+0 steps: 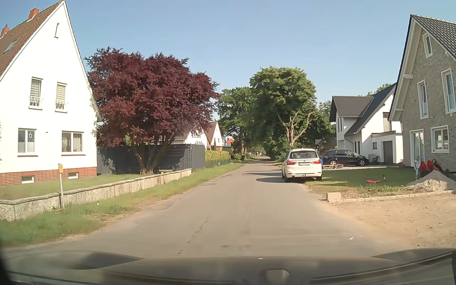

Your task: Follow the waypoints while adhering to traffic rules and regulations

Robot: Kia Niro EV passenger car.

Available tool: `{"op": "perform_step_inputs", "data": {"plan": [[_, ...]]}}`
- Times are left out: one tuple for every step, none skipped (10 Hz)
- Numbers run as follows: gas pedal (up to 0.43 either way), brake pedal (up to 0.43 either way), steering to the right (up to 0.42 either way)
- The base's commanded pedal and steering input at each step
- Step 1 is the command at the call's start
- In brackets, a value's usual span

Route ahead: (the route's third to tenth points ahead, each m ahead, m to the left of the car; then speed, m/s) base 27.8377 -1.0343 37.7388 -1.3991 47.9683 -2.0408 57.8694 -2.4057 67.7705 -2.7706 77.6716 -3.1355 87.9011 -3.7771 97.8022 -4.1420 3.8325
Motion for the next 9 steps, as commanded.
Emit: {"op": "perform_step_inputs", "data": {"plan": [[0.169,0.006,0.008],[0.169,0.006,0.009],[0.169,0.006,0.005],[0.169,0.006,0.003],[0.169,0.006,0.003],[0.169,0.006,0.004],[0.169,0.006,0.003],[0.169,0.006,0.003],[0.169,0.006,0.003]]}}
